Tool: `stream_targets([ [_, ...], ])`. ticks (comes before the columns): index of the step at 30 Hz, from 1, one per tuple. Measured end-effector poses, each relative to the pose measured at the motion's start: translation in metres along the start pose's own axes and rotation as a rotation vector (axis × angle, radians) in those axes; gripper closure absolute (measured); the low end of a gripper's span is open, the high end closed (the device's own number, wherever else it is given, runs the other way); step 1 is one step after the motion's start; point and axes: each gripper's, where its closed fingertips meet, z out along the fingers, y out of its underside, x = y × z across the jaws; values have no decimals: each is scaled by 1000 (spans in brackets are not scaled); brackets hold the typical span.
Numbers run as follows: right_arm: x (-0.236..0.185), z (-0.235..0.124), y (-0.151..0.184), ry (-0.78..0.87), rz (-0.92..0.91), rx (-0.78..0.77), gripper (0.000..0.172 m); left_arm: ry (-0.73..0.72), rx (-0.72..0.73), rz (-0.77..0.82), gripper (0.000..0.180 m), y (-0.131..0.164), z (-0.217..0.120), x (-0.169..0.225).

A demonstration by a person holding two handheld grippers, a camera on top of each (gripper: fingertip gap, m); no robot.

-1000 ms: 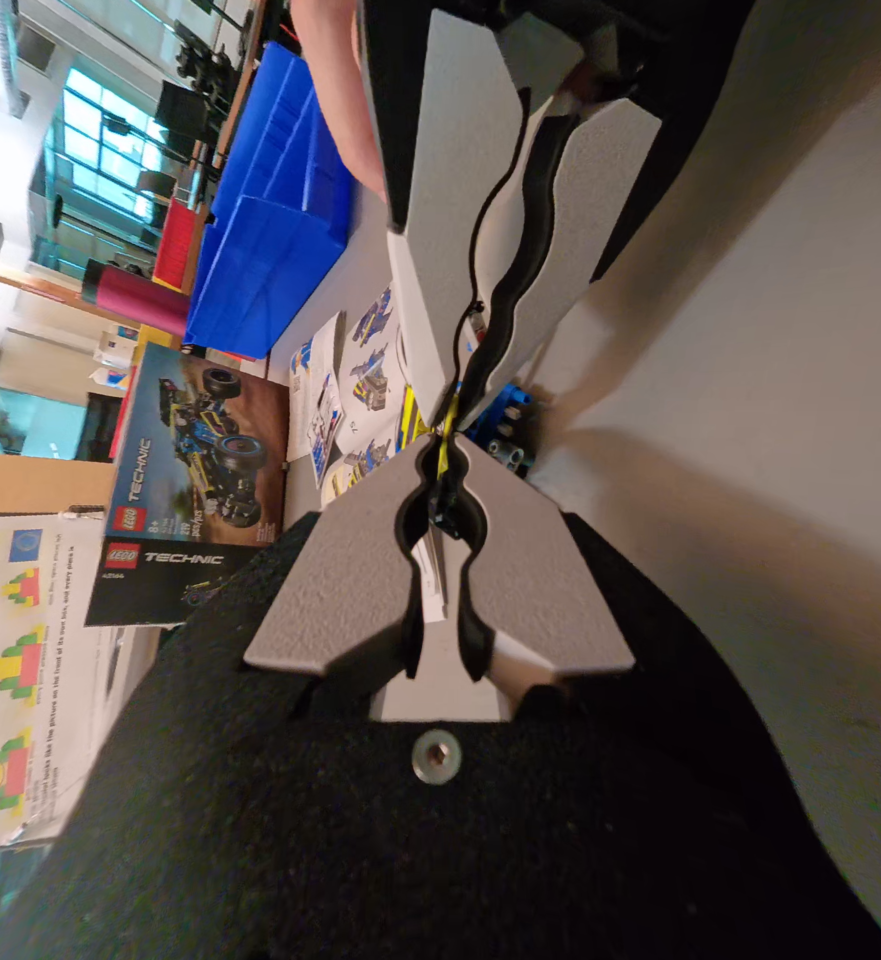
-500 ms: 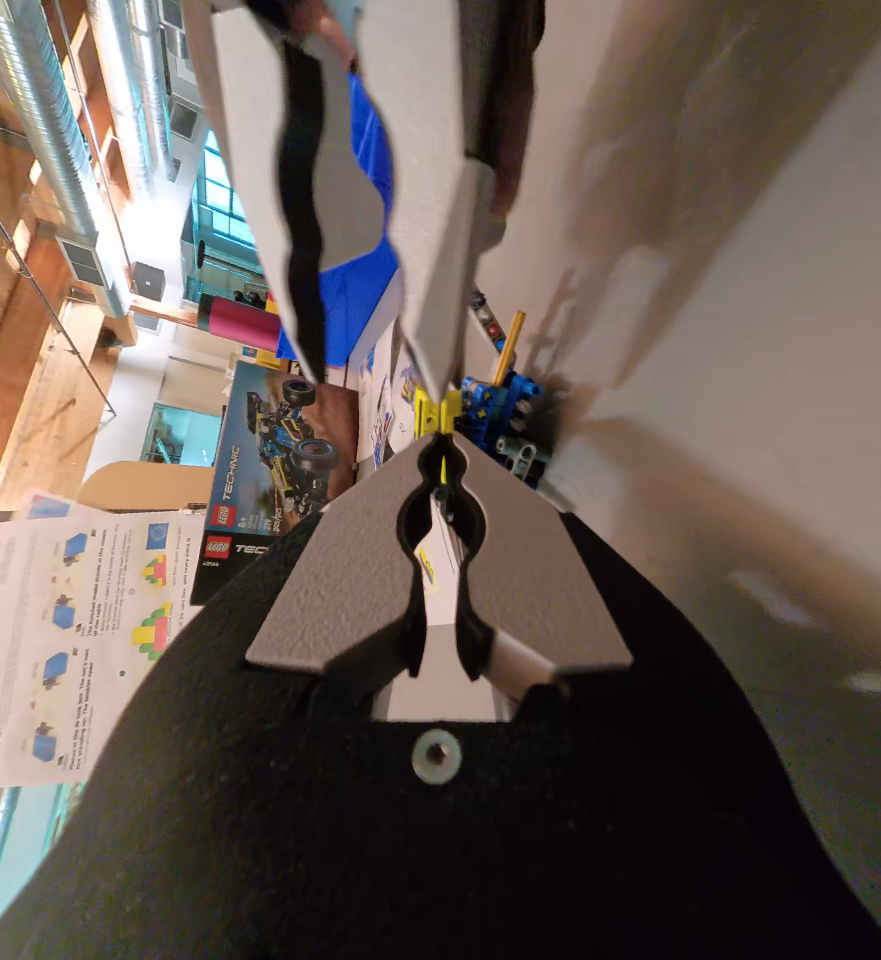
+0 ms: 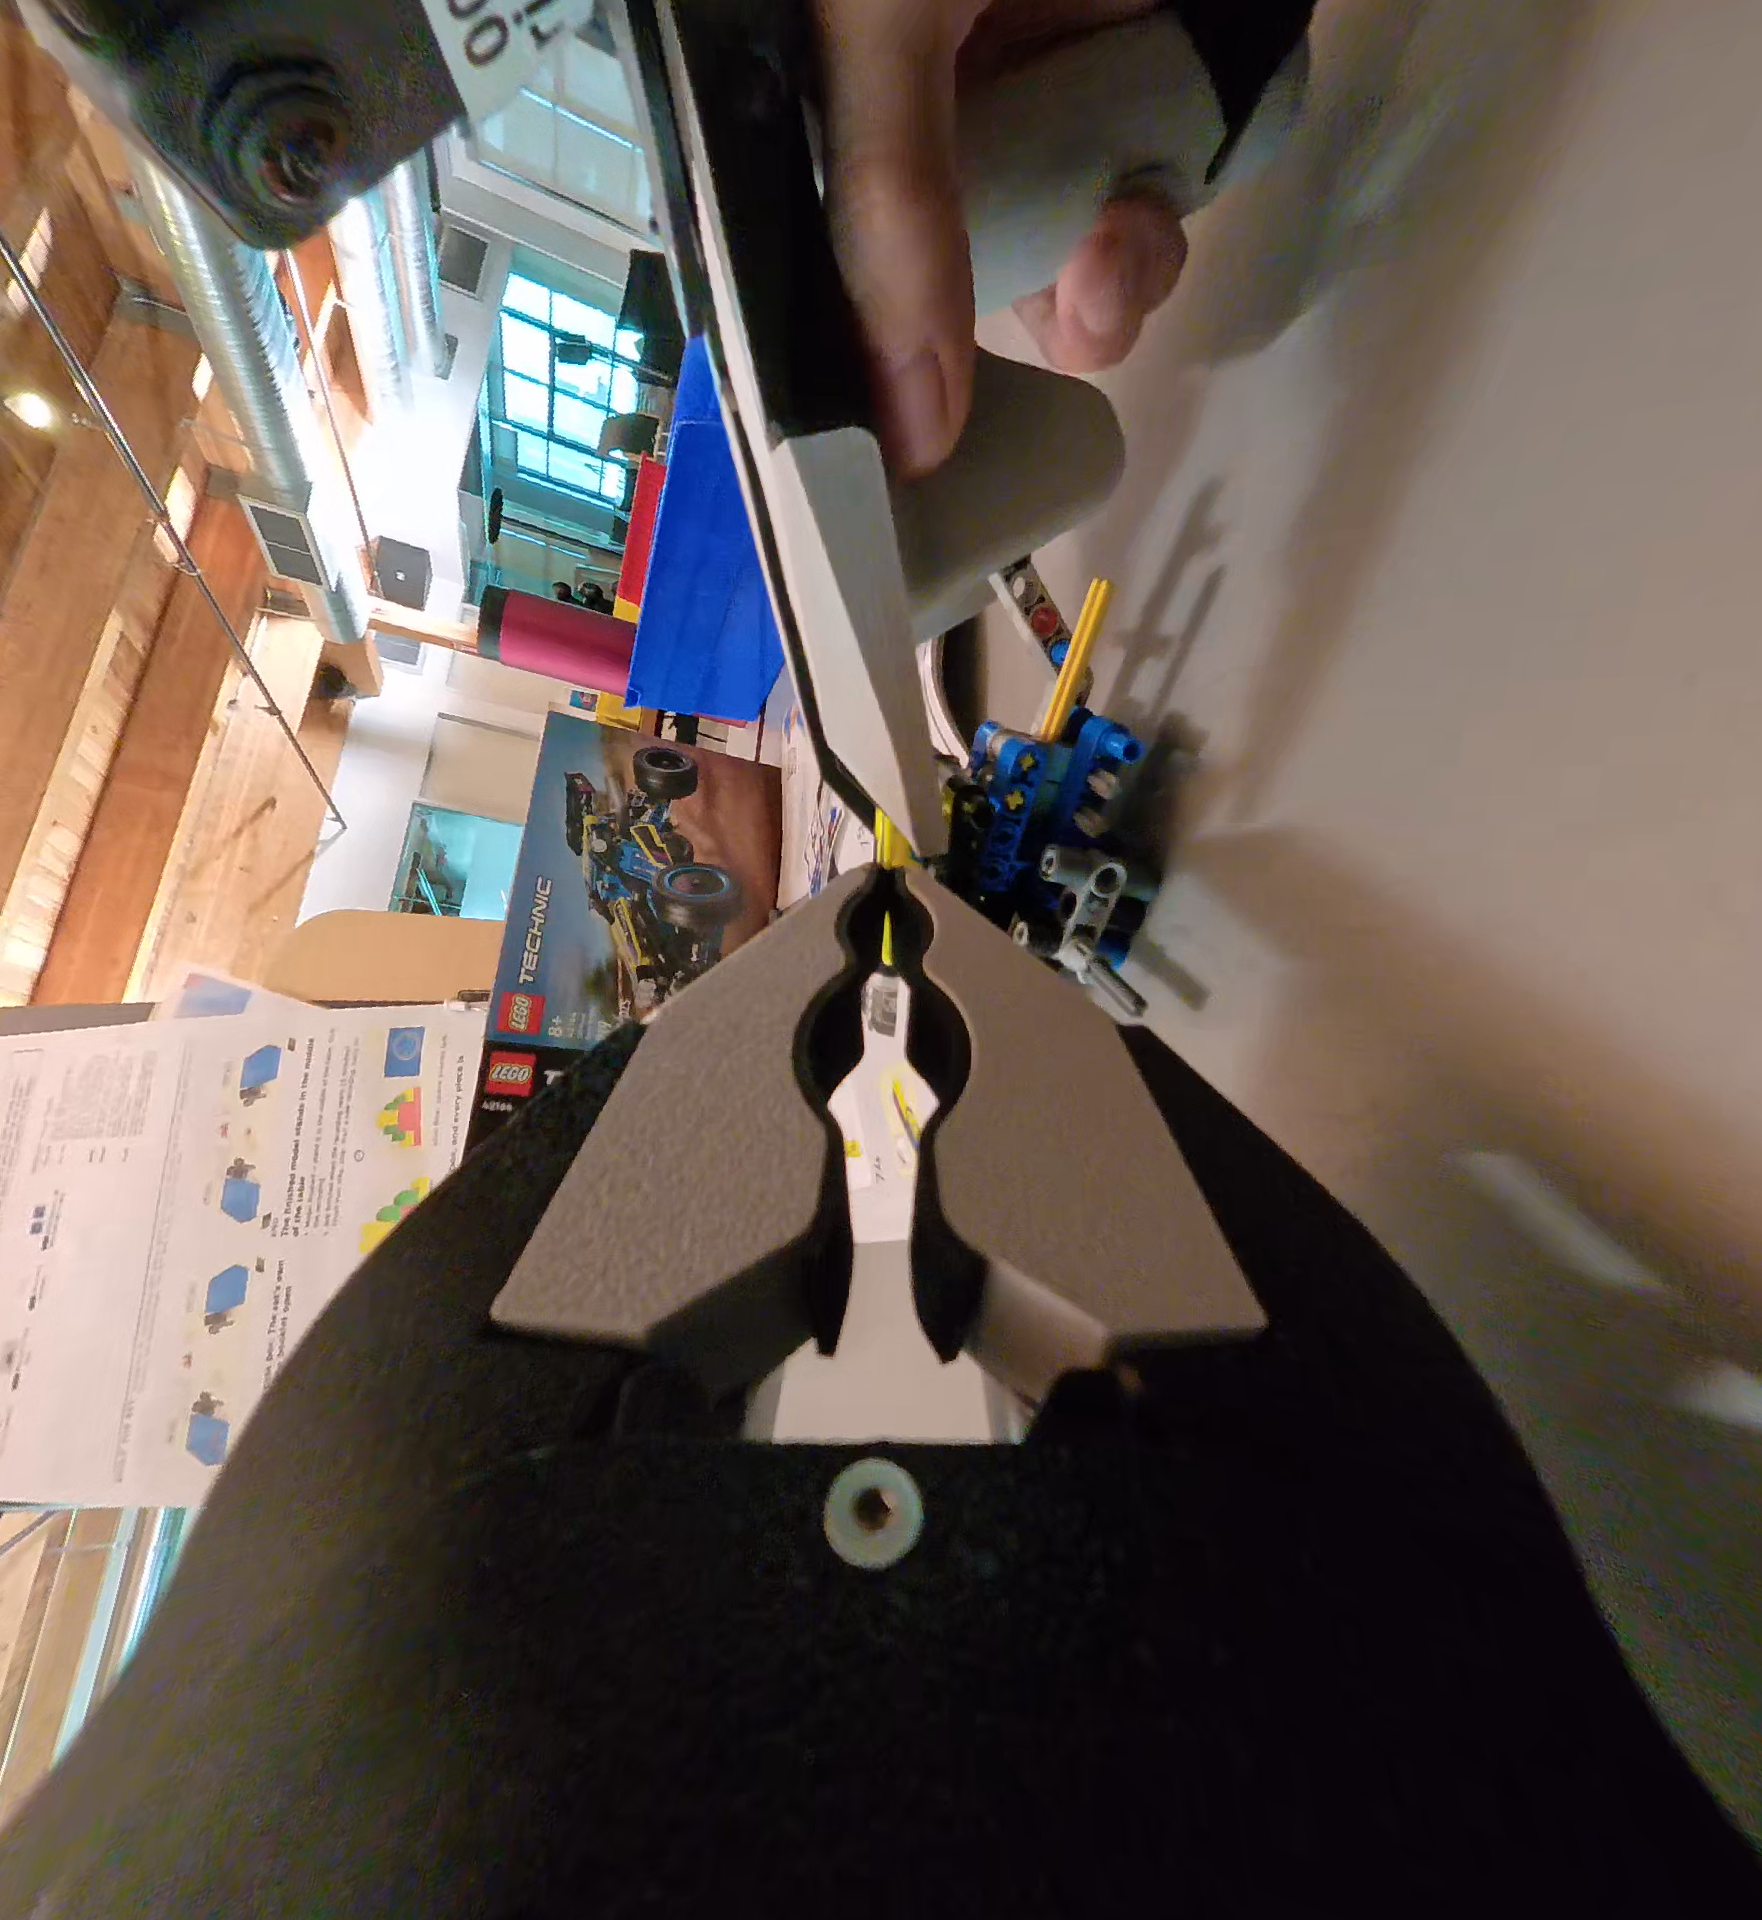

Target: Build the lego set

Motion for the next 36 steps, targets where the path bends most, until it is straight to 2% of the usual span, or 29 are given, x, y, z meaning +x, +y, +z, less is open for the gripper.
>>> stream_targets([
  [10,-2,0,-1,-17,6,28,123,16,45,-66,180,0,1,3],
  [14,-7,0,1,-62,16,28,113,4,87,-26,180,-5,-1,4],
  [19,-5,-1,1,-65,20,20,117,-4,96,-35,180,-5,0,2],
  [36,-8,-2,4,-93,38,11,120,194,221,-227,180,-11,-1,14],
])
